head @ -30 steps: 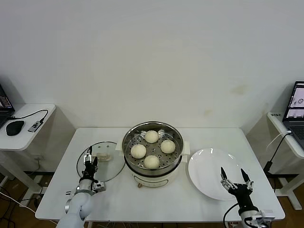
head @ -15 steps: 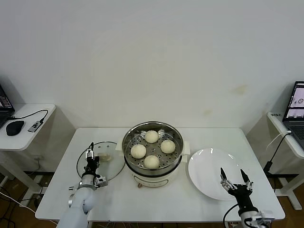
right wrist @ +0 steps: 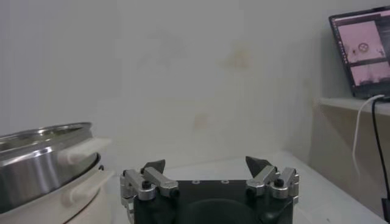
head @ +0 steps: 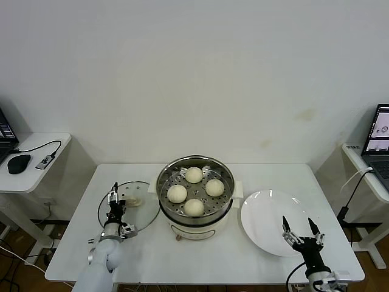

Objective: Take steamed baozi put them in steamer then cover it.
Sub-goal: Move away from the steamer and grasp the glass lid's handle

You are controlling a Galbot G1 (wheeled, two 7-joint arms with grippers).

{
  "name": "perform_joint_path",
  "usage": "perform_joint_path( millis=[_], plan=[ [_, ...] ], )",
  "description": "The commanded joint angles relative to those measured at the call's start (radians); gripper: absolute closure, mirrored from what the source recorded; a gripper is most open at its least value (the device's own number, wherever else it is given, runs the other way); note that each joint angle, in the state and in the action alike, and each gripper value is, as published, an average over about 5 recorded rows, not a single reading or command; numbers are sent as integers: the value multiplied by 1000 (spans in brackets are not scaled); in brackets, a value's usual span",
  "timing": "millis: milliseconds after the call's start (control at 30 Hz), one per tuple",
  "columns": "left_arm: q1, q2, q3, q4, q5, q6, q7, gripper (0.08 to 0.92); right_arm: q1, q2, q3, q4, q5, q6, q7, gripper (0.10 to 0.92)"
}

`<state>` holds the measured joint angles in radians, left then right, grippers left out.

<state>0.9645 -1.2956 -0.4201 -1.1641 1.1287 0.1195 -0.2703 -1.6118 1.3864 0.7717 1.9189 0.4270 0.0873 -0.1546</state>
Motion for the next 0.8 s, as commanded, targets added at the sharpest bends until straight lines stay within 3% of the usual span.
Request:
perform_joint_path(
  millis=[33, 600, 800],
  plan=[
    [2, -1, 1, 27, -25, -17, -14, 268, -3, -1, 2, 5, 0, 0, 0, 203],
    [-18, 13, -2, 99, -48, -77, -54, 770, -18, 2, 7, 26, -4, 3, -2, 203],
    [20, 17, -19, 35, -45, -63, -26, 856, -14, 2, 9, 30, -2, 2, -2, 203]
  ],
)
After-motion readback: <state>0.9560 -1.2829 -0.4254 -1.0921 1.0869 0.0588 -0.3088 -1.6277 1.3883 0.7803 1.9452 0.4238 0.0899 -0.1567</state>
